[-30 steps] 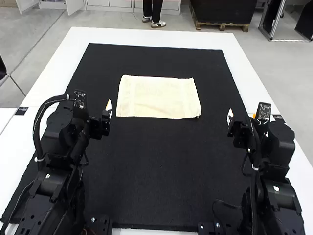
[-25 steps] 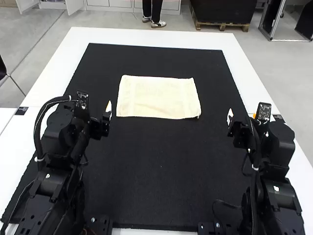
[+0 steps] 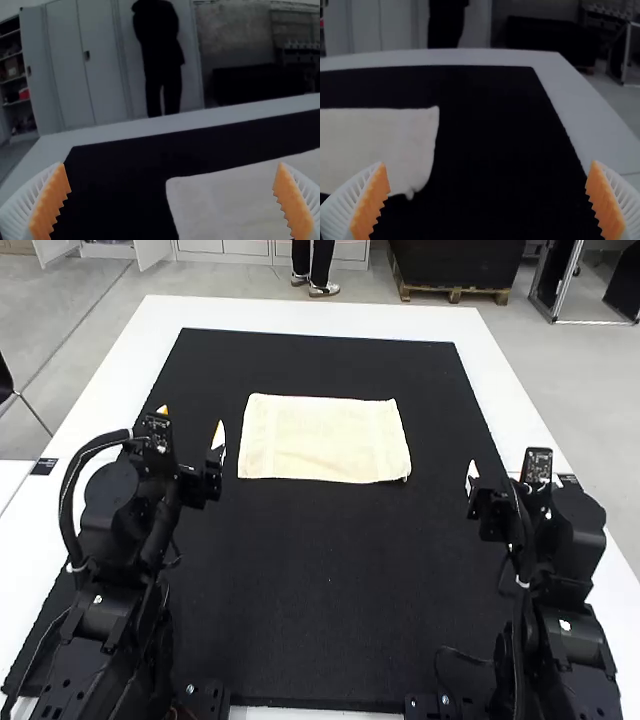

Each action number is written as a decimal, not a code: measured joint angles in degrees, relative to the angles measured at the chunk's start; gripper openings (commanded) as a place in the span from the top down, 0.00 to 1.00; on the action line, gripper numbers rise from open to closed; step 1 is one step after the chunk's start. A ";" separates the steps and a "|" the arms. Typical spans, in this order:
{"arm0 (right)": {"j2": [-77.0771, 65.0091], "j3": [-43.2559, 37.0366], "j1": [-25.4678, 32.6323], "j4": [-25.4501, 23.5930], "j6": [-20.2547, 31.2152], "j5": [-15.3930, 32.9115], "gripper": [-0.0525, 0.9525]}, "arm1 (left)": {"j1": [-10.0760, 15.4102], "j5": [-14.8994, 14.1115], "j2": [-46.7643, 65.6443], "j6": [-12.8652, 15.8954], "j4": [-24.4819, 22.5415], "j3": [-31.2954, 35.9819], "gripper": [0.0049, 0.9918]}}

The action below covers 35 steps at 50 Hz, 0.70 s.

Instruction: Fold the towel.

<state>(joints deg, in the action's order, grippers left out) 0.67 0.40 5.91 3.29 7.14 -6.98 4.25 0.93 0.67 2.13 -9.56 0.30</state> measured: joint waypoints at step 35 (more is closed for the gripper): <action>0.00 0.00 0.00 13.25 -0.92 2.10 0.04 | 10.73 10.95 0.00 4.72 -10.78 0.66 0.03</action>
<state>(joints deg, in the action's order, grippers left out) 0.67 0.40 5.91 16.53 6.22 -4.89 14.98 11.88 0.67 6.85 -20.34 0.95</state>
